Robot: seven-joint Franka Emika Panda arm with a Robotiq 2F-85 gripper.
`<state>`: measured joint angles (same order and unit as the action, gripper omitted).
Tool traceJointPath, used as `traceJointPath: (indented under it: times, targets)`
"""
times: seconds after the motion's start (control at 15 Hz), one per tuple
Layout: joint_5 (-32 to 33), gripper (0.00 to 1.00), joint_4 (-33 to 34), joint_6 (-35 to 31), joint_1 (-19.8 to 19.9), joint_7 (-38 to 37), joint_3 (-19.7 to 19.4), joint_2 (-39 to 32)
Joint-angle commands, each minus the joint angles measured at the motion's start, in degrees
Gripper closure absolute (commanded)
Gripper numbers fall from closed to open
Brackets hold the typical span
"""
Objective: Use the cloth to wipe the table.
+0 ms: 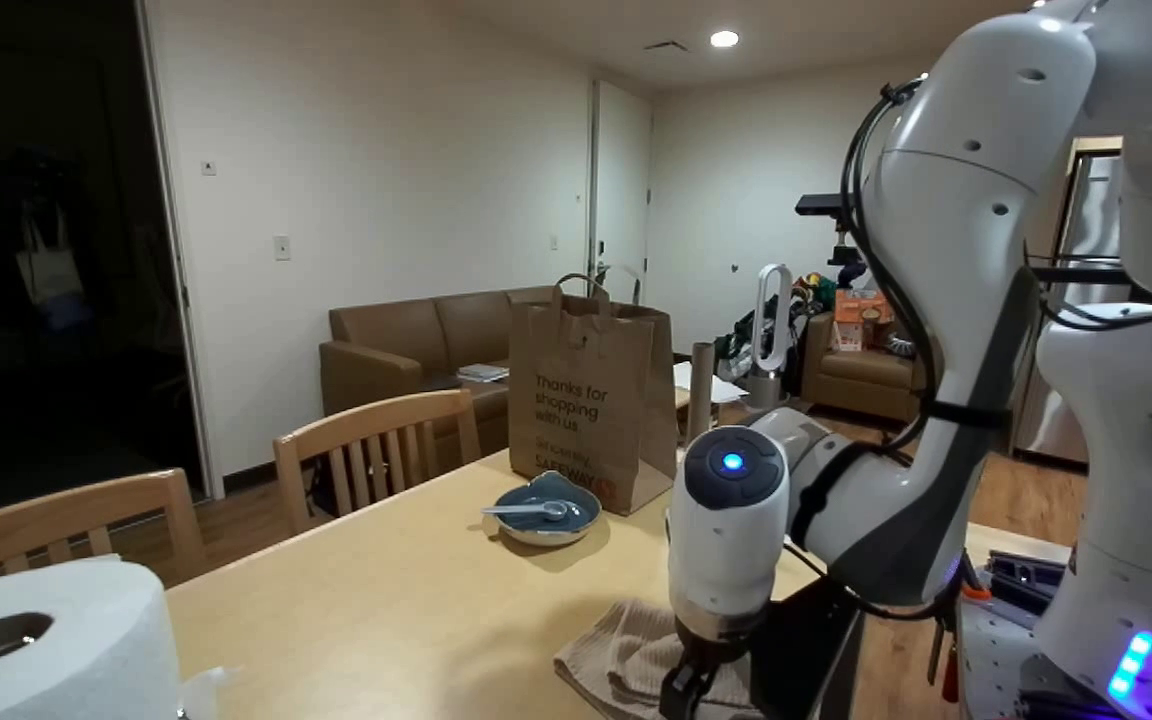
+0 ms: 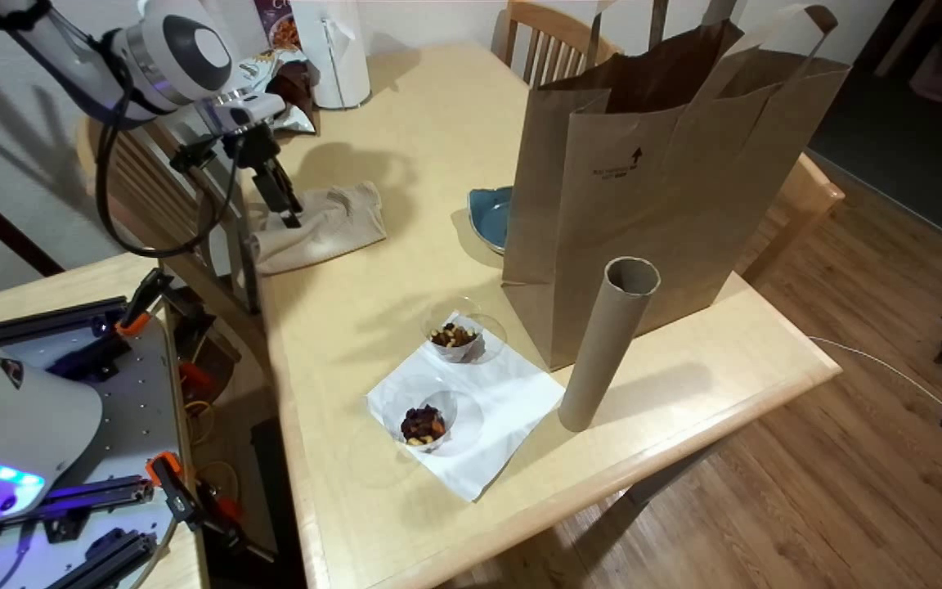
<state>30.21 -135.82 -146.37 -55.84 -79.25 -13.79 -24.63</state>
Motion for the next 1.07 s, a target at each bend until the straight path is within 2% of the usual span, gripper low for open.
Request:
traceJointPath:
  times: [0.0,0.07,0.13,0.27,0.8,1.0]
  targets:
    - [2.7,0.16,-0.6,0.1,3.5,-1.0,2.7,1.2]
    - [3.2,0.07,-0.5,-0.3,4.0,-1.2,3.1,1.2]
    - [3.5,0.06,-0.4,-0.5,4.5,-1.1,3.5,1.2]
    - [4.3,0.00,-0.1,-0.4,5.2,-1.2,4.5,1.6]
    - [8.1,0.00,0.3,2.5,6.1,-3.0,7.1,4.3]
    - [8.1,0.00,0.1,2.8,7.9,-3.1,8.4,4.4]
